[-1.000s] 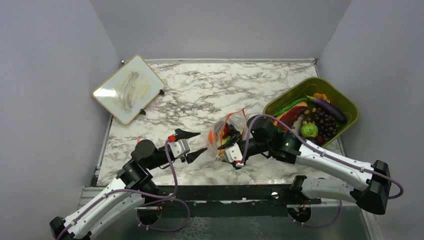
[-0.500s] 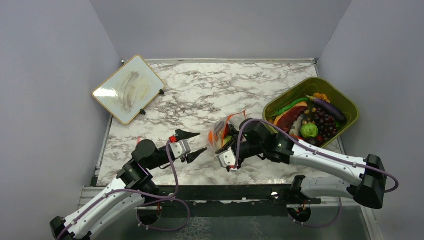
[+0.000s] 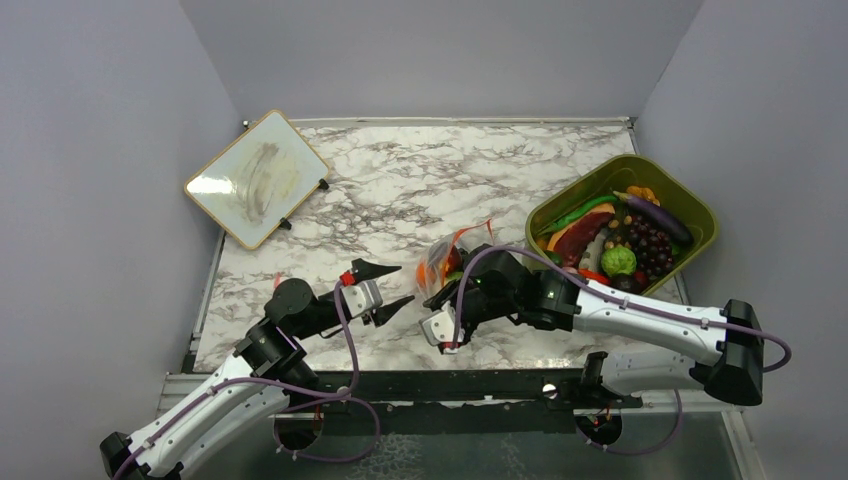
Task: Place the food in the zip-top bag and seal the zipper
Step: Zip the zipper food storage bag at the center of the board.
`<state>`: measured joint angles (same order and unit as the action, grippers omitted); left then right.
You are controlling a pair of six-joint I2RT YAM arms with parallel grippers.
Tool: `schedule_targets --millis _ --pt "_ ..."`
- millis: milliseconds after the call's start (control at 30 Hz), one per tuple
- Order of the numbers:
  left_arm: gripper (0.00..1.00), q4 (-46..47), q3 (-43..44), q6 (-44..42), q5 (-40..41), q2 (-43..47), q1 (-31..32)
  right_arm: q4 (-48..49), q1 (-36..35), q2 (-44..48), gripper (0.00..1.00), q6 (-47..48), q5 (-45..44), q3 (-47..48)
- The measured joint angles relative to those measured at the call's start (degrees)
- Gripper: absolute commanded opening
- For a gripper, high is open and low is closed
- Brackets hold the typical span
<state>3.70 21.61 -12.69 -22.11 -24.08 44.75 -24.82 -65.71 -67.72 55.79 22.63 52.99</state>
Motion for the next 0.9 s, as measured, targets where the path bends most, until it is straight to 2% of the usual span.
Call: schedule_targets --millis 233,400,667,900 --pt "0.60 -0.4 0.0 -0.4 -0.2 0.0 0.0 -1.9 -0.2 -0.5 0.33 0.1 -3.1 0.0" --pt "0.60 -0.4 -0.1 -0.8 -0.4 0.0 0.0 -2.3 -0.2 -1.3 0.23 0.2 -4.2 0.0" --pt "0.60 -0.6 -0.1 -0.9 -0.4 0.0 0.0 -2.3 -0.2 -1.3 0.29 0.4 -4.4 0.0" --pt "0.60 -0.8 -0.2 -1.0 -0.4 0.0 0.0 -2.9 -0.2 -2.4 0.23 0.5 -4.4 1.0"
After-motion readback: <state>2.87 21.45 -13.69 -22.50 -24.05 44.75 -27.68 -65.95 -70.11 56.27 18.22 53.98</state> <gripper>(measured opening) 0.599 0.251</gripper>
